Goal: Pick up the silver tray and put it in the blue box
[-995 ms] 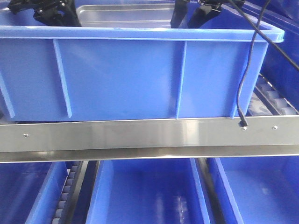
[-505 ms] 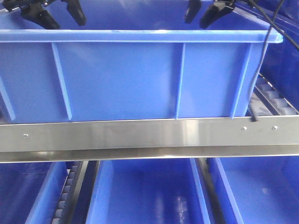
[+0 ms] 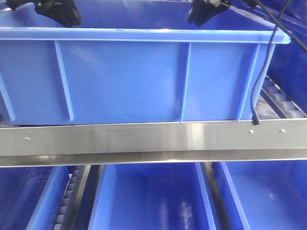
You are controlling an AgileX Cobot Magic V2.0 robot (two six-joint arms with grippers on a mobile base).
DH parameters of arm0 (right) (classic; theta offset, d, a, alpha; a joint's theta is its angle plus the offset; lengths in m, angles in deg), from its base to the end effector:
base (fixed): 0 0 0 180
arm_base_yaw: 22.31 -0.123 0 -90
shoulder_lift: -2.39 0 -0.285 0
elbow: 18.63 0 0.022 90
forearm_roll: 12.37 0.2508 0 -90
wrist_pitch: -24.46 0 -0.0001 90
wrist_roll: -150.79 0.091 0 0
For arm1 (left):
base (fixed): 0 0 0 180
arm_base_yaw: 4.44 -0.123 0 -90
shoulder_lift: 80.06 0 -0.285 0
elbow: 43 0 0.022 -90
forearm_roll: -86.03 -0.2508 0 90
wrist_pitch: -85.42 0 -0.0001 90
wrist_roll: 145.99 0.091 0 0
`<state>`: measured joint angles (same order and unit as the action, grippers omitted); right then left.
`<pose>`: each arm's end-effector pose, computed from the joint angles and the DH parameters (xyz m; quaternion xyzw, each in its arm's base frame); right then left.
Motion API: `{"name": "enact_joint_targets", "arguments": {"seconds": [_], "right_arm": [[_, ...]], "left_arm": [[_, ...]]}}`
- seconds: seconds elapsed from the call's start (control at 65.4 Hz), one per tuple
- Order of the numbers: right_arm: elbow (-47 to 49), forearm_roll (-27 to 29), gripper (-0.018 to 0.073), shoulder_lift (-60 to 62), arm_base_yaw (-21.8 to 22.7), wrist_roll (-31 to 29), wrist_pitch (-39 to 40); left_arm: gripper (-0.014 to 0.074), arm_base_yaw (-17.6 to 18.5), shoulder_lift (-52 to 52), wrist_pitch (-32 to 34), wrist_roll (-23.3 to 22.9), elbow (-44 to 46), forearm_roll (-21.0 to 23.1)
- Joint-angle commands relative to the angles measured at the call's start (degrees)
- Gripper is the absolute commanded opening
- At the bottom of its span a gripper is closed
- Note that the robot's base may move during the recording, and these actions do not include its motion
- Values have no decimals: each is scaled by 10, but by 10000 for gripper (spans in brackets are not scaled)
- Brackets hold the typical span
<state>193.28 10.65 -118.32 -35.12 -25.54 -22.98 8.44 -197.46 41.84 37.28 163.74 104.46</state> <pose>0.4414 0.1273 0.3348 -0.0022 0.9120 0.2371 0.3346 0.4317 -0.1191 0.3348 0.0644 0.9094 -0.1784 0.3701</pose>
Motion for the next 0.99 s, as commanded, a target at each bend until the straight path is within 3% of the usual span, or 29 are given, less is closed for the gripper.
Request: {"name": "enact_joint_targets", "arguments": {"seconds": [0.0,0.138,0.444,0.551,0.704,0.979], "right_arm": [[22,40,67,48,1,-16,43],[-14,40,57,82,-5,-88,64],[-218,40,57,228,-22,-228,280],[-304,40,57,287,-27,-237,346],[-450,38,57,381,-45,-238,471],[-691,19,57,543,-55,-238,634]], "left_arm": [[-9,-2,51,35,-2,20,20],[-9,-2,93,71,-2,-20,20],[-8,2,259,301,-2,-307,29],[-3,3,330,401,-2,-418,22],[-4,12,426,508,-2,-562,-41],[-4,12,610,575,-2,-744,-55]]}}
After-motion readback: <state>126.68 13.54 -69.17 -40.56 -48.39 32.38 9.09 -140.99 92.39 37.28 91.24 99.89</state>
